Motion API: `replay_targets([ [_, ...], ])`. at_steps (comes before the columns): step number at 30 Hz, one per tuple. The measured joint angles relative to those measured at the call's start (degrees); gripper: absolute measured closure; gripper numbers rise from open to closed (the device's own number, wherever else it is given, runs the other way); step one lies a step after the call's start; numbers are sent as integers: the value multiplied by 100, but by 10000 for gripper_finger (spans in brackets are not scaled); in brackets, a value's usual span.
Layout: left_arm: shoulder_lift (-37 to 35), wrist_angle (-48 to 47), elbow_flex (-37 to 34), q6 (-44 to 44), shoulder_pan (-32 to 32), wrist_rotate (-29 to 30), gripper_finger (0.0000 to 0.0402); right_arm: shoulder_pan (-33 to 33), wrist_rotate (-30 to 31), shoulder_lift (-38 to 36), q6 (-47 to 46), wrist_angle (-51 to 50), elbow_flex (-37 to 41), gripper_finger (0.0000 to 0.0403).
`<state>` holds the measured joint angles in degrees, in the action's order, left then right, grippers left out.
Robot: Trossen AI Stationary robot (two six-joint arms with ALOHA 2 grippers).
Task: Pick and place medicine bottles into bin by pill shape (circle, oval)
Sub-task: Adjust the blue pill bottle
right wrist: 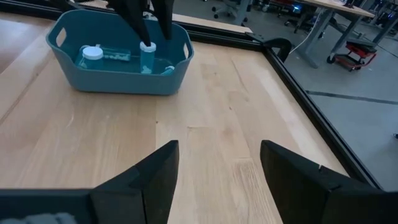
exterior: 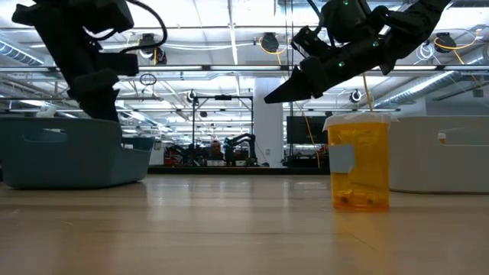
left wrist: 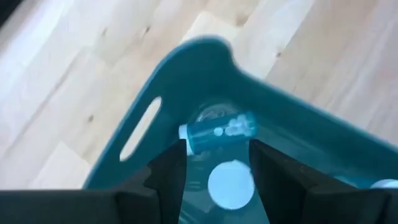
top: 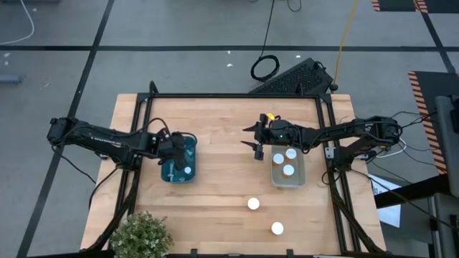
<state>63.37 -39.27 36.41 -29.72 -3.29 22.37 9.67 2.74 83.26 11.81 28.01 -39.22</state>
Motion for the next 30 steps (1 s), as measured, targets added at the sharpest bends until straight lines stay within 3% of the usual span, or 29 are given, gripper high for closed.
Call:
replay_targets([
  [9,0,-44,609,729,263,-177,224,0,4,0,-89,-51,0,184],
  [14,0,-127,634,699,366,-321,224,-1,7,0,-556,225,-7,184],
  [20,-78,-82,632,431,78,-99,224,-56,11,31,-980,70,-434,184],
  [25,-81,-86,631,838,-61,-93,224,-118,2,35,-1115,-79,-706,184],
  [30,57,-130,631,1261,310,-1031,224,-118,13,35,-1315,-203,-713,184],
])
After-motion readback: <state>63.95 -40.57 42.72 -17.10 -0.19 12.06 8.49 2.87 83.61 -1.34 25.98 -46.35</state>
